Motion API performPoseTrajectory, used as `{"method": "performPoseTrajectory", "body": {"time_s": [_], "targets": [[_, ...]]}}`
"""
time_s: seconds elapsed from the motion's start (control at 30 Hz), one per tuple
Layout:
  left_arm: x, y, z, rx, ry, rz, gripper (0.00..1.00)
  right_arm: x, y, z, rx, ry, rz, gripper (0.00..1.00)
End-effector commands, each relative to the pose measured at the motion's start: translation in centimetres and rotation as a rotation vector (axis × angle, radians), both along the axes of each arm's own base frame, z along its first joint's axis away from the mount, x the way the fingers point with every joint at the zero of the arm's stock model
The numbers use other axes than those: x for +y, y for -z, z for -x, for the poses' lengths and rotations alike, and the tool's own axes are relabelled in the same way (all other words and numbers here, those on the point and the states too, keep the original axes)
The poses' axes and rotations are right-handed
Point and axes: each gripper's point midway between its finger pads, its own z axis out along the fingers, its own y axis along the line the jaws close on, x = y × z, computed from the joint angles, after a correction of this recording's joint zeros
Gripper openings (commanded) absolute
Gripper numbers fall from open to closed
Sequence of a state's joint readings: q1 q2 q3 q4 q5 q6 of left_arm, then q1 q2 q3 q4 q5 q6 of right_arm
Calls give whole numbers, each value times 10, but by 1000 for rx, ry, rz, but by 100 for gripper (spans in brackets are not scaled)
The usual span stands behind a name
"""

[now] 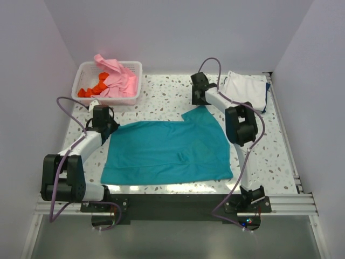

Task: Fold and stack the t-shirts
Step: Fold the tshirt

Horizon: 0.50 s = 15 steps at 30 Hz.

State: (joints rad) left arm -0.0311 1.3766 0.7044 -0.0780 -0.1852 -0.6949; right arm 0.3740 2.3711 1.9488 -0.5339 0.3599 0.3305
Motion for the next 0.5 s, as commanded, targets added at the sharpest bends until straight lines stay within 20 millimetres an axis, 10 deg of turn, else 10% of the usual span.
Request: {"method": "performPoseTrajectory", "body": {"time_s": [0.0, 0.2, 0.47], "targets": [[1, -10, 1, -40, 1, 8, 0, -18, 0, 19, 32, 29, 44, 56], [0, -13, 3, -52, 1, 10, 0, -25, -2, 28, 30, 32, 52, 49], [-1, -16, 1, -57, 4, 15, 0, -2, -8, 22, 7, -48, -53, 0]]}}
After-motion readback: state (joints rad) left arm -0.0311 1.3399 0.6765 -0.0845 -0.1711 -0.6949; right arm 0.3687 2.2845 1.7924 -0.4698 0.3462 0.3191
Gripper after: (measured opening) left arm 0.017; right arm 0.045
